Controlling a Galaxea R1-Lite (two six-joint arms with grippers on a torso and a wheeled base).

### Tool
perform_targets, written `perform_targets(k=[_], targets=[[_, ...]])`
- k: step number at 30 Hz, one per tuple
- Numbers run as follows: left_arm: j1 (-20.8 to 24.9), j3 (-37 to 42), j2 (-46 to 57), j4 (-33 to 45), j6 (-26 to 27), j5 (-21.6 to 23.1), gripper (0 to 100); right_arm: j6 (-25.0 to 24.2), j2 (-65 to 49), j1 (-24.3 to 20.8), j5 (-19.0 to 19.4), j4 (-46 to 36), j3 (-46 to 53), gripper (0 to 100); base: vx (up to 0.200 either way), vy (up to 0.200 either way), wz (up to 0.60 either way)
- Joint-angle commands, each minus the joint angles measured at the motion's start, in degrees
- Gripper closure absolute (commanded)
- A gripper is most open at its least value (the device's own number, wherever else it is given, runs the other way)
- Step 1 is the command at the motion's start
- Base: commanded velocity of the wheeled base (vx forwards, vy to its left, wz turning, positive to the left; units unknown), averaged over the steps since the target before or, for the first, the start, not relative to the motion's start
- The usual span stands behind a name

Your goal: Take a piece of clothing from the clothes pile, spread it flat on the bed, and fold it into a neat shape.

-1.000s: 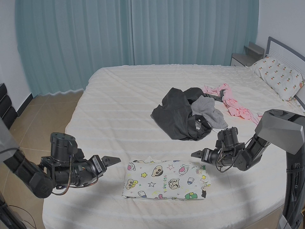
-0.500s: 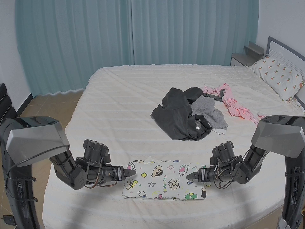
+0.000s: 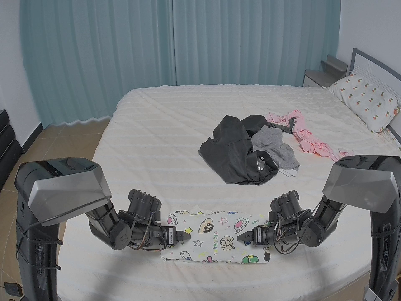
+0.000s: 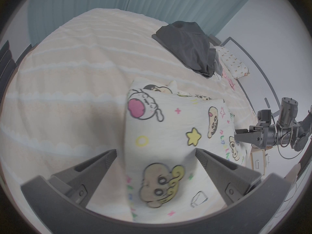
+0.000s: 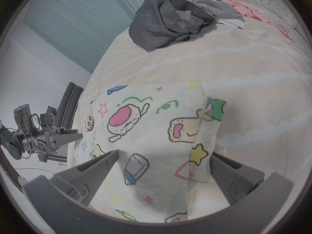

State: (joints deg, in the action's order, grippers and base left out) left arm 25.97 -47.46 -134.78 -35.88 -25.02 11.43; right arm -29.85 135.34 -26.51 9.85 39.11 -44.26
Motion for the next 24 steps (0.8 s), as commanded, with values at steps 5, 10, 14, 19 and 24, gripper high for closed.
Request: perform_targets(k=[5, 10, 14, 19, 24], targets=[[2.4, -1.8, -0.3, 1.2, -1.5, 0.1, 100, -0.3, 0.6, 0.0, 1.0, -0.1, -1.9, 100, 0.0, 0.0, 0.0], [2.6, -1.4, 0.4, 1.4, -1.6, 0.0, 100, -0.6, 0.0, 0.0, 1.3, 0.4, -1.6, 100, 0.0, 0.0, 0.0], [2.6, -0.7, 3.2, 1.9, -3.2, -0.1, 100, -3.9, -2.1, 0.0, 2.9, 0.4, -1.1, 100, 0.0, 0.0, 0.0], [3.6, -0.5, 7.2, 3.2, -8.6, 0.0, 100, -8.5, -6.5, -0.1, 4.7, -0.1, -0.6, 100, 0.0, 0.0, 0.0], [3.8, -0.4, 8.0, 3.2, -8.9, -0.2, 100, -8.5, -7.5, -0.6, 4.5, -0.1, 0.8, 100, 0.0, 0.0, 0.0]])
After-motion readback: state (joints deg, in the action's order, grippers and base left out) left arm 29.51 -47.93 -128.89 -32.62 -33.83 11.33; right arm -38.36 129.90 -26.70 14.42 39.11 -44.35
